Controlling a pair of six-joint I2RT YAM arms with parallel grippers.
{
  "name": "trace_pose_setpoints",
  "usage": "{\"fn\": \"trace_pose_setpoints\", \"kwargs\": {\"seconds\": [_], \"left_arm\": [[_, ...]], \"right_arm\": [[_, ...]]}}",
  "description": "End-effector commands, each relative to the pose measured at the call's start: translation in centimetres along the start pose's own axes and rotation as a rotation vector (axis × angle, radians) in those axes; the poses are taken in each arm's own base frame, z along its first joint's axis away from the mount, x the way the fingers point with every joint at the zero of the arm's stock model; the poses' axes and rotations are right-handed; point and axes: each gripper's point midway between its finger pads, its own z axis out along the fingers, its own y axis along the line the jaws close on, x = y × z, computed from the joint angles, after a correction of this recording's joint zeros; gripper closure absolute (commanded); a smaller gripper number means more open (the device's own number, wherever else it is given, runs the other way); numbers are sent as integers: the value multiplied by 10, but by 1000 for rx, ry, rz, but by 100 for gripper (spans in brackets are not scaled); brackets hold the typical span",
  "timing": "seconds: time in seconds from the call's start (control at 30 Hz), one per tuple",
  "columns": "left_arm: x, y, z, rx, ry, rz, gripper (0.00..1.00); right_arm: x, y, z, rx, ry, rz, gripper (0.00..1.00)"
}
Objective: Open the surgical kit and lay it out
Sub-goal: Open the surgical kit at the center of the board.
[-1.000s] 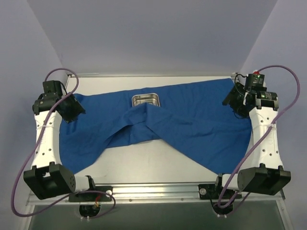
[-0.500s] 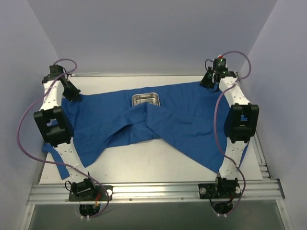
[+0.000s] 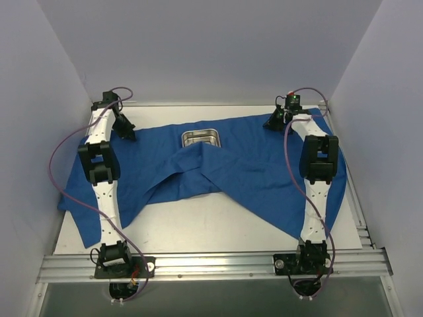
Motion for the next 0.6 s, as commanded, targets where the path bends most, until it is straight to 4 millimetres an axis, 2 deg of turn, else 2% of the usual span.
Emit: {"fn": "trace_pose_setpoints", "kwargs": {"seconds": [0.0,0.1,0.17,0.2,0.23,0.27,0.4,0.5,0.57], "left_arm": [[25,7,13,-61,98,-26,96],[33,2,29,-40,137,-38,95],[43,1,42,-38,178,-43,94],[41,-9,41,-12,167,-33,95],[45,-10,50,-8,184,-34,95],[48,-17,51,16,195,-34,94],[55,-39,58,81,204,-24,87],[64,-50,65,118,225,-7,78],[64,-51,68,129,236,-11,77]], "right_arm": [[-12,-35,-4,127,-24,25,100],[-8,-72,-9,231,-5,52,100],[-14,-100,-16,317,-23,71,100],[-11,-112,-19,354,-14,84,100],[-15,-123,-23,394,-24,86,100],[-13,-138,-27,428,-7,101,100],[-10,-168,-37,522,13,128,100],[-5,-177,-40,569,28,132,100],[-1,-181,-38,582,45,139,100]]}}
